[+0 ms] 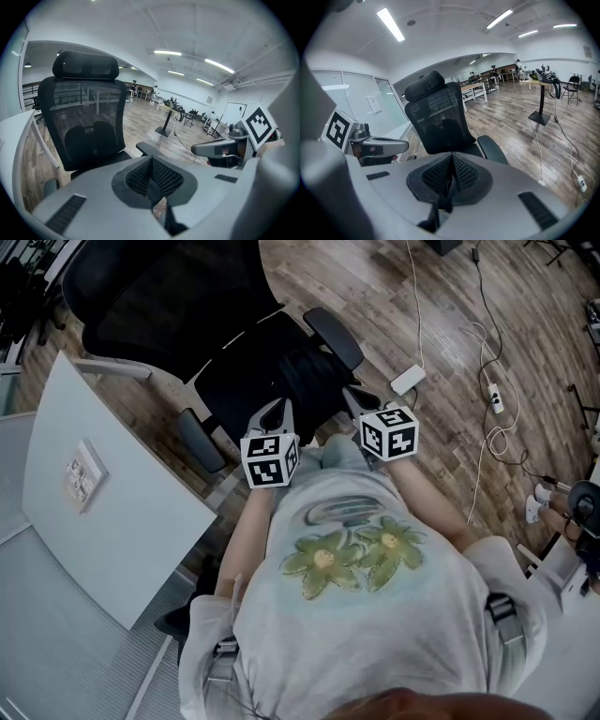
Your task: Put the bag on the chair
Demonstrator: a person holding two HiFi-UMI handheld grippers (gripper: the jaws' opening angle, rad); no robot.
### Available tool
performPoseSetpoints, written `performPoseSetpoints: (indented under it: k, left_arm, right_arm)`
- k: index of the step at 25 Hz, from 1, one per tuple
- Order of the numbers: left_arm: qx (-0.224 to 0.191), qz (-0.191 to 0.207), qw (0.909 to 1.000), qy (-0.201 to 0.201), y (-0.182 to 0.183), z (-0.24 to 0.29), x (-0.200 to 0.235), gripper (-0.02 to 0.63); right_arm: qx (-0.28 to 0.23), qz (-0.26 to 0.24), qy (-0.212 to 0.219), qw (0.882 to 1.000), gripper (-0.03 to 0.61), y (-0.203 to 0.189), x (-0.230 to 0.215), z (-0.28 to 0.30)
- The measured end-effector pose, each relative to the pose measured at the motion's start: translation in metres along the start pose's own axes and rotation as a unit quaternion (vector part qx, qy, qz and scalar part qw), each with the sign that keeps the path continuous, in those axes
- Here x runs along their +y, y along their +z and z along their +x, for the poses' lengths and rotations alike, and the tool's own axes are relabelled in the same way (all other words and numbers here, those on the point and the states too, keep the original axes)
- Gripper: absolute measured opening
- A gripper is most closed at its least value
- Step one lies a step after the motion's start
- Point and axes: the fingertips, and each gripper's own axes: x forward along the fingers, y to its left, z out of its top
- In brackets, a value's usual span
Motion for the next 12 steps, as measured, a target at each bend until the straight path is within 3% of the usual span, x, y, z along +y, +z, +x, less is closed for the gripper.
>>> performPoseSetpoints:
  k: [12]
  left_arm:
    - [-0.008, 0.004, 0.9999, 0.01, -0.0034, -0.0075, -0.0065, 0.017]
  right_arm:
    - [-0.014, -0.005, 0.005, 1.0, 0.008, 0.0005, 0.0053, -0.0113]
